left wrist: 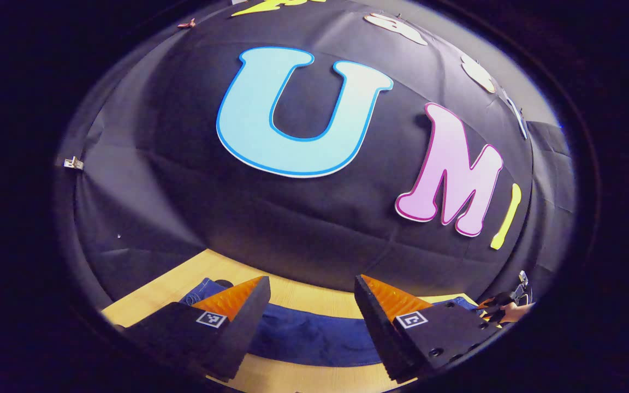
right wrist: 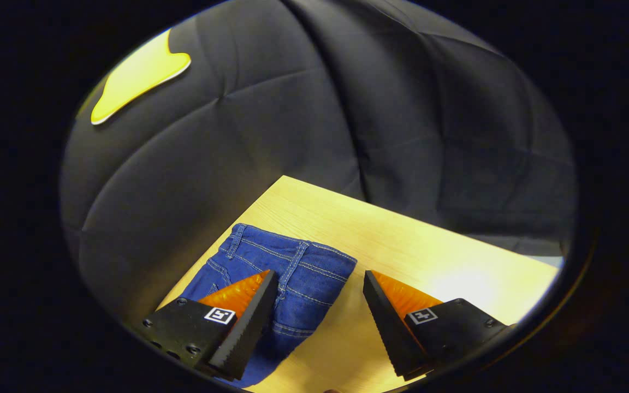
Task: Grasp the waist and the cuffs of the jeans and fold them to make the two legs overlap; first hold the waist and fold one-third of the jeans toward the cuffs, then hold the cuffs and fold the remaining one-third in the same direction to finish folding.
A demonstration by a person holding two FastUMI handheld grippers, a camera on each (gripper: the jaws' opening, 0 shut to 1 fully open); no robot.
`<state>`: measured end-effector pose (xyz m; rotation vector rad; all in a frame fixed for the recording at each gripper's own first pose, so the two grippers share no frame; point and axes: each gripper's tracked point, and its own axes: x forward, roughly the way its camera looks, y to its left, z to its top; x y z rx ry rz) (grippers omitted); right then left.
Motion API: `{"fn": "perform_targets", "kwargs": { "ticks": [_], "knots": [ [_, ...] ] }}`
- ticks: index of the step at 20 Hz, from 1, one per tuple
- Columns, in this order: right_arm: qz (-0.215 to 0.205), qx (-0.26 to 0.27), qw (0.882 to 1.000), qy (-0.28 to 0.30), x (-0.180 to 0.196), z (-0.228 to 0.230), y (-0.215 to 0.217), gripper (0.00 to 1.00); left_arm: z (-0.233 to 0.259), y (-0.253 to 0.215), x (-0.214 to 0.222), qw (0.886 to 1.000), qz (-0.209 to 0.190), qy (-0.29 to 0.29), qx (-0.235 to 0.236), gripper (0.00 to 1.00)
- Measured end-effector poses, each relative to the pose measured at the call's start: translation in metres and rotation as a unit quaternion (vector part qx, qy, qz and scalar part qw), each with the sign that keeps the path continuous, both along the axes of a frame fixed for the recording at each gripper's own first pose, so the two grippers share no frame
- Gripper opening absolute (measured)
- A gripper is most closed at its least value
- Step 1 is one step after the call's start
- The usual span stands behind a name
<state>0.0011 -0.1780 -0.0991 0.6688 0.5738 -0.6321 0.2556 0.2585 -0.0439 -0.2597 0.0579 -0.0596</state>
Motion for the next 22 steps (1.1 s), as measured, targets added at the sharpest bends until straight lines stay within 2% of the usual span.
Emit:
{"fn": "perform_targets", "kwargs": {
  "ticks": [2,4,5,7,11,12,16,19,22],
  "knots": [
    [-0.010,-0.003,1.000,-0.027,0.012,0.006,-0.005,0.99,-0.014,-0.007,0.004,1.000,-0.005,0.012,0.010,0.96],
    [-0.013,0.002,1.000,-0.025,0.015,-0.001,-0.004,0.93,-0.026,-0.013,-0.004,0.999,-0.011,0.026,0.017,0.97],
    [-0.012,-0.003,1.000,-0.023,0.014,-0.006,-0.006,0.72,-0.029,-0.017,-0.005,0.999,-0.014,0.032,0.018,0.97],
    [0.001,0.000,1.000,-0.023,0.017,-0.006,-0.003,0.41,-0.036,-0.021,-0.008,0.999,-0.021,0.039,0.021,0.97],
    [0.025,-0.009,0.999,-0.027,0.021,-0.008,0.004,0.17,-0.051,-0.026,-0.014,0.998,-0.024,0.051,0.012,0.97],
    [0.033,-0.015,0.999,-0.028,0.019,-0.005,0.005,0.13,-0.055,-0.025,-0.017,0.998,-0.022,0.054,0.006,0.97],
    [0.063,-0.083,0.992,-0.069,0.021,0.047,0.009,0.13,-0.058,-0.020,-0.026,0.998,-0.015,0.055,-0.004,0.97],
    [0.081,-0.115,0.983,-0.119,0.019,0.108,0.027,0.12,-0.052,-0.012,-0.035,0.999,-0.009,0.047,-0.007,0.97],
    [0.119,-0.146,0.967,-0.170,-0.009,0.156,0.043,0.12,-0.048,-0.005,-0.045,0.999,-0.005,0.040,-0.012,0.97]
  ]
}}
